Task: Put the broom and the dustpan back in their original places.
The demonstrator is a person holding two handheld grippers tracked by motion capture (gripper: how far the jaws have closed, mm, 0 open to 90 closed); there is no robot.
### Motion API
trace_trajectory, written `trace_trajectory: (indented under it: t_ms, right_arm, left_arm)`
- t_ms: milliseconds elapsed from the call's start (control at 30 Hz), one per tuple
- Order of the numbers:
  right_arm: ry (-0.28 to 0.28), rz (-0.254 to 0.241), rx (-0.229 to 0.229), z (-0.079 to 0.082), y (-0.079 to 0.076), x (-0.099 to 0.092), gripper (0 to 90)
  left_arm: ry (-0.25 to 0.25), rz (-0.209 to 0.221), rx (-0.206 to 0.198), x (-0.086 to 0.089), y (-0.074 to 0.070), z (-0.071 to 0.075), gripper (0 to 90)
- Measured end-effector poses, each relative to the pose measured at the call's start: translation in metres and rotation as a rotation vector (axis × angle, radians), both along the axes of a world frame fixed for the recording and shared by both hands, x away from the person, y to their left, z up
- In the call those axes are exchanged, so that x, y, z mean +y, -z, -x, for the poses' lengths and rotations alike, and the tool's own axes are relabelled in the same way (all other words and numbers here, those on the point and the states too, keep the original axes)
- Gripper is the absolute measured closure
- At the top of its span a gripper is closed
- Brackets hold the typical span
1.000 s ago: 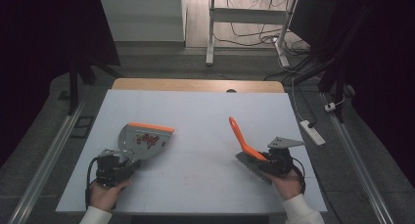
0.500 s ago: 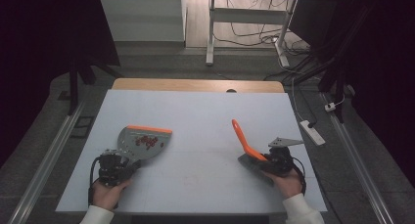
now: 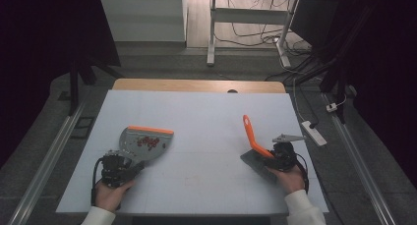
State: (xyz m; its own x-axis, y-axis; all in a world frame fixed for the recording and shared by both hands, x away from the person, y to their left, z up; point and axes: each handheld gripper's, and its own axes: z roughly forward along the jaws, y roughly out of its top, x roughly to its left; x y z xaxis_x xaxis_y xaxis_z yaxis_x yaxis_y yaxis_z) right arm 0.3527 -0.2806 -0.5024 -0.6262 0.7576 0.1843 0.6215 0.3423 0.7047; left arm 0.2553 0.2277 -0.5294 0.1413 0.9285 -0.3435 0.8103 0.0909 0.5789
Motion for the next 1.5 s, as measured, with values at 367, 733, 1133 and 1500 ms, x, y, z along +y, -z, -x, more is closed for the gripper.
trace_trajectory:
  t_ms: [367,733,1133,1500]
  right_arm:
    - [0.064,0.017,0.027,-0.011,0.008,-0.006,45.0]
    - [0.111,0.038,0.01,-0.012,0.007,-0.01,39.0]
    - [0.024,0.016,-0.089,0.003,-0.008,-0.004,40.7]
    - [-0.111,0.034,-0.129,0.021,-0.01,0.016,41.6]
  left_arm:
    - [0.02,-0.034,-0.035,0.006,-0.007,0.007,30.4]
    - [0.043,-0.033,-0.08,0.014,-0.017,0.013,27.3]
    - [0.217,-0.072,-0.185,0.006,-0.028,0.013,31.1]
    - [0.376,-0.053,-0.183,-0.009,-0.023,-0.008,30.4]
